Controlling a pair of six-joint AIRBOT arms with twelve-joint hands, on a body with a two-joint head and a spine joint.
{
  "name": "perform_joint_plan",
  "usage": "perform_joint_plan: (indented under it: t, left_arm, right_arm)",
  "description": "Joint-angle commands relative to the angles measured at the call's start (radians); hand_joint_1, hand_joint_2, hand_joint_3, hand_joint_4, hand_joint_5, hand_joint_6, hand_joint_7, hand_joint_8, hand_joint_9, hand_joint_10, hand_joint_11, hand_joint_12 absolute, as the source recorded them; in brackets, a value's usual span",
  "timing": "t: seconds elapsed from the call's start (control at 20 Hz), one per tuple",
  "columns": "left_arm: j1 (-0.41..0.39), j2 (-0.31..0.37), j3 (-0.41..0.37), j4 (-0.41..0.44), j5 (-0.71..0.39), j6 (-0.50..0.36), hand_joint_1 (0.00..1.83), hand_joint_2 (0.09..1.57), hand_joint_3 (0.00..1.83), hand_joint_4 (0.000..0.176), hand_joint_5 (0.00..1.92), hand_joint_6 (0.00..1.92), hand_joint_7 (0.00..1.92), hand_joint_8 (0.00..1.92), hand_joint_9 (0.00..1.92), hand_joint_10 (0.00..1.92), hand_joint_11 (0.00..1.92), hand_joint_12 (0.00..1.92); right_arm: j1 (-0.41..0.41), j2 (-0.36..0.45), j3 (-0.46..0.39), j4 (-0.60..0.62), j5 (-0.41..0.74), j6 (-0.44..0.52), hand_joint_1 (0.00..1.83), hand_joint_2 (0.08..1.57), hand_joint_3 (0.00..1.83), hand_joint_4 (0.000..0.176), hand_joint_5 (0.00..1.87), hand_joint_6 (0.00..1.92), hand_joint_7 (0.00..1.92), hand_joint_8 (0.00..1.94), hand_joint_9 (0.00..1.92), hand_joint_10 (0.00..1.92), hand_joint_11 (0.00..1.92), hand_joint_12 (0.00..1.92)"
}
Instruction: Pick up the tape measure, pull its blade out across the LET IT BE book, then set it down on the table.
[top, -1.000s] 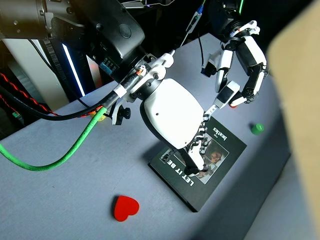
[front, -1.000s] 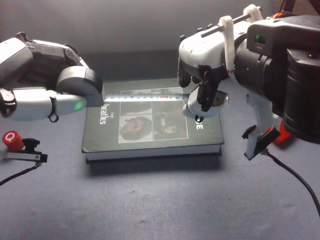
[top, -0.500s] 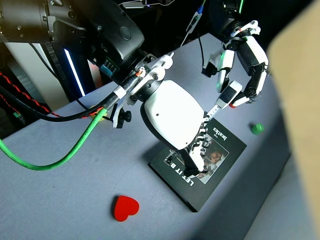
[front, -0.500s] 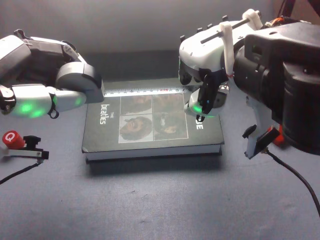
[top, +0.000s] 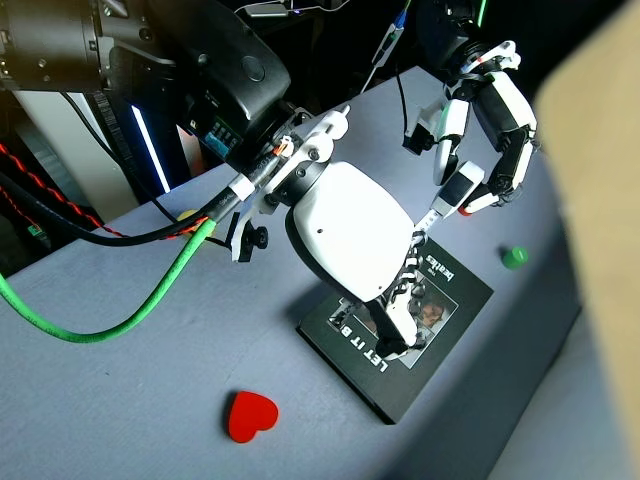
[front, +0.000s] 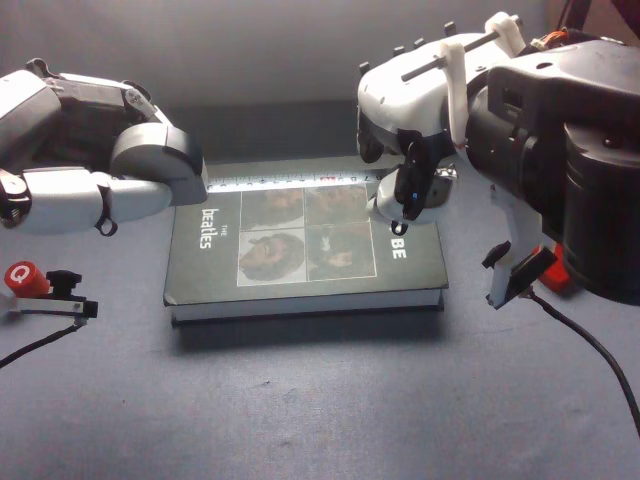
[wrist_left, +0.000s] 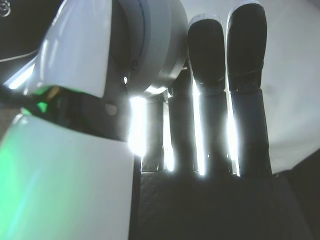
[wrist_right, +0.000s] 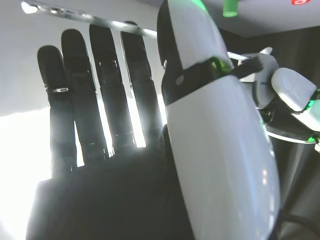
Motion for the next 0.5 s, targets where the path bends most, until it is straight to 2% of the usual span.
perform_joint_plan:
  t: [0.0,0.45]
  left_arm:
    - [-0.013,-0.005,0.001,-0.001,-0.133,-0.012,1.38,1.14,0.0,0.0,0.78,0.97,1.0,1.01,0.94,1.31,0.89,1.18]
    - [-0.009,-0.008,0.0,-0.003,-0.138,-0.013,1.38,1.13,0.0,0.0,0.78,0.96,1.0,1.02,0.95,1.3,0.88,1.19]
  right_arm:
    - [0.002,0.002,0.002,-0.079,-0.002,0.006,0.91,1.11,0.0,0.0,0.74,0.0,0.81,0.01,0.72,0.01,0.36,0.89]
    - [0.002,0.0,0.003,-0.079,0.0,0.007,0.91,1.12,0.0,0.0,0.73,0.0,0.79,0.0,0.71,0.0,0.35,0.89]
